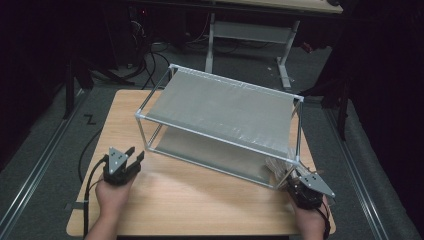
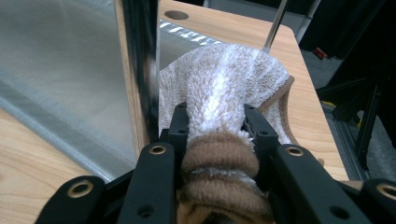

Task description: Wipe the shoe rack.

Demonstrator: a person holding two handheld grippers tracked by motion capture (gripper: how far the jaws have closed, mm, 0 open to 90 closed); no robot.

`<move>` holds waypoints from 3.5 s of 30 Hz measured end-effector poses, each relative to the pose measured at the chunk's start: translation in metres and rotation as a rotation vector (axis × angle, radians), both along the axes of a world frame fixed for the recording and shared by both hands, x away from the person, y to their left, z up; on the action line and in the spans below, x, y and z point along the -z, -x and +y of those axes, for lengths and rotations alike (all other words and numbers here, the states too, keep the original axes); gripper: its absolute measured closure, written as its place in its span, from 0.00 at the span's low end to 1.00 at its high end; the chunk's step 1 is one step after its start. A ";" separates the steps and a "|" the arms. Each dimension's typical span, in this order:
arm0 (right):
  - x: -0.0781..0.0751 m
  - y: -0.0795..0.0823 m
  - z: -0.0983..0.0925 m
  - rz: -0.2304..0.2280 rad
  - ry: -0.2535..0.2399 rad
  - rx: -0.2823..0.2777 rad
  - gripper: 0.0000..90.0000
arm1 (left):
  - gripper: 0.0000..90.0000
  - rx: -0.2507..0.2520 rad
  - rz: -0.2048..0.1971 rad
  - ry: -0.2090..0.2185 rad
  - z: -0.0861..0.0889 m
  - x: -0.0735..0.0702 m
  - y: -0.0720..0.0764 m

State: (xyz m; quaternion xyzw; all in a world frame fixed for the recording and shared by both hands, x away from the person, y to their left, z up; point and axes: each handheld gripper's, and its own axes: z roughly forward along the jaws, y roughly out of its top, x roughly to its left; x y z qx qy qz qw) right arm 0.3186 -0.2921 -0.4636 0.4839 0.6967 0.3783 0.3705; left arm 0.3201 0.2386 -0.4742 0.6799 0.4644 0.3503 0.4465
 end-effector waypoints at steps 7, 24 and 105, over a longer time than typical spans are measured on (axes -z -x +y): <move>0.001 0.005 0.010 0.004 0.005 -0.016 0.77 | 0.65 0.131 -0.006 -0.006 -0.029 0.007 0.030; 0.000 0.022 0.081 0.011 0.005 -0.177 0.77 | 0.63 0.145 0.003 0.018 -0.021 0.010 0.028; -0.010 0.067 0.043 -0.088 0.027 -0.088 0.77 | 0.89 0.750 -0.054 0.104 -0.183 -0.009 0.062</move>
